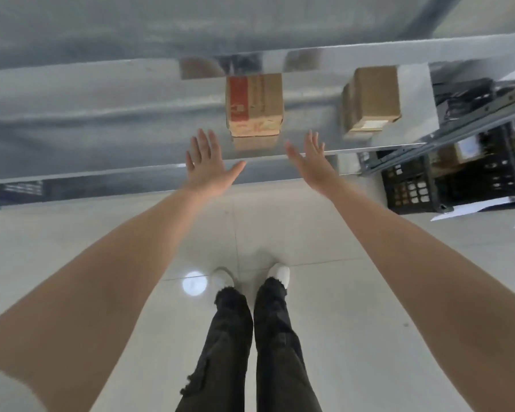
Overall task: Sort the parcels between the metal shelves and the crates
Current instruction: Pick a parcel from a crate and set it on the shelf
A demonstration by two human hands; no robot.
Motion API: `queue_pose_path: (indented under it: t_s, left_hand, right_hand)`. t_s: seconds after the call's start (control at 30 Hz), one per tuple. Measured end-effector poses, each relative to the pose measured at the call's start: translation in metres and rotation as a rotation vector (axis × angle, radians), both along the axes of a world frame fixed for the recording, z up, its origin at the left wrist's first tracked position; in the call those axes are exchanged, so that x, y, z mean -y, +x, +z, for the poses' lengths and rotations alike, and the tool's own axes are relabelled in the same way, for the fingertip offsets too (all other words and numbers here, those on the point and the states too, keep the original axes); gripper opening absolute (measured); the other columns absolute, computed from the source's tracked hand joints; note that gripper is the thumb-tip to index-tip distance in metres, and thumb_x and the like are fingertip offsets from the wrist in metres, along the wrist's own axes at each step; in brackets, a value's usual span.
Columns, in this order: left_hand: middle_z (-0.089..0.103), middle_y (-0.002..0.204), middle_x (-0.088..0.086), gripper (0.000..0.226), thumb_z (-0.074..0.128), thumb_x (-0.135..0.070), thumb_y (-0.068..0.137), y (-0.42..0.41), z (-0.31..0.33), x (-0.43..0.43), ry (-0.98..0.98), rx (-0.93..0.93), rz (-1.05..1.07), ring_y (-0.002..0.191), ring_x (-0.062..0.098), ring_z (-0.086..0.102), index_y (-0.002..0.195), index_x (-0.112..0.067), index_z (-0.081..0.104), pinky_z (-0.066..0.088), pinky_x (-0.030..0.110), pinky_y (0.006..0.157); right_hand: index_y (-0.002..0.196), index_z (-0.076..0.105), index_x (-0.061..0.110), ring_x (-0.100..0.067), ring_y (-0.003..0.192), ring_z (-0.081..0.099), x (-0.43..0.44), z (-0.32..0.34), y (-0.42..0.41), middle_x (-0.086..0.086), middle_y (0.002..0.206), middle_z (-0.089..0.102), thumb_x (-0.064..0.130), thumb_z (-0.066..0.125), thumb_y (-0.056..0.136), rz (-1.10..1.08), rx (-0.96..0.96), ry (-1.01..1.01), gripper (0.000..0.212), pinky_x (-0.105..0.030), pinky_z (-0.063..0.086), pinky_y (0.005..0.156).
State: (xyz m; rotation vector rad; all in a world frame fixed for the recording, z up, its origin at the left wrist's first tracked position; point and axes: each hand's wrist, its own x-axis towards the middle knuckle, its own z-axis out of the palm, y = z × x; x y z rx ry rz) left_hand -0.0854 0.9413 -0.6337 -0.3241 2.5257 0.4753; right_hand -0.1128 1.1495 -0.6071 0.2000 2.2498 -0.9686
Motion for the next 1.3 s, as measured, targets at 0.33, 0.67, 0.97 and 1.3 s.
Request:
queue_pose_path:
  t_s: [0.33, 0.67, 0.97, 1.3]
  left_hand:
    - [-0.005, 0.165, 0.010, 0.080, 0.020, -0.062, 0.100, -0.118, -0.122, 0.015, 0.526, -0.288, 0.699, 0.153, 0.023, -0.001, 0.158, -0.009, 0.001, 0.001, 0.040, 0.123]
    - [0.073, 0.073, -0.016, 0.071, 0.005, -0.049, 0.104, -0.118, -0.117, -0.018, 1.079, -0.379, 0.581, 0.064, -0.008, 0.068, 0.133, -0.008, 0.055, 0.047, 0.006, 0.049]
    - [0.072, 0.099, -0.010, 0.041, 0.026, -0.039, 0.106, -0.131, -0.105, -0.006, 1.034, -0.361, 0.506, 0.089, 0.003, 0.068, 0.112, -0.025, 0.064, 0.048, 0.021, 0.079]
    - [0.064, 0.116, 0.002, 0.088, 0.049, -0.010, 0.052, -0.129, -0.099, 0.022, 0.979, -0.367, 0.543, 0.090, 0.007, 0.062, 0.140, -0.011, 0.041, 0.048, 0.019, 0.064]
  right_hand:
    - [0.160, 0.002, 0.029, -0.013, 0.154, -0.002, 0.021, -0.114, -0.107, 0.009, 0.168, -0.002, 0.072, 0.021, 0.096, -0.350, 0.022, -0.435, 0.080, -0.042, 0.004, 0.121]
    - [0.153, 0.038, 0.030, -0.014, 0.147, 0.032, 0.040, -0.152, -0.121, 0.007, 0.155, 0.042, 0.082, 0.014, 0.084, -0.359, -0.119, -0.683, 0.090, -0.043, 0.014, 0.125]
    - [0.142, 0.052, 0.028, -0.007, 0.104, 0.062, 0.036, -0.138, -0.128, 0.006, 0.130, 0.065, 0.063, 0.012, 0.102, -0.341, -0.167, -0.679, 0.067, -0.018, 0.045, 0.081]
    - [0.138, 0.040, 0.015, -0.009, 0.095, 0.059, 0.040, -0.131, -0.126, 0.003, 0.118, 0.059, 0.011, 0.059, 0.076, -0.339, -0.227, -0.705, 0.065, -0.016, 0.047, 0.065]
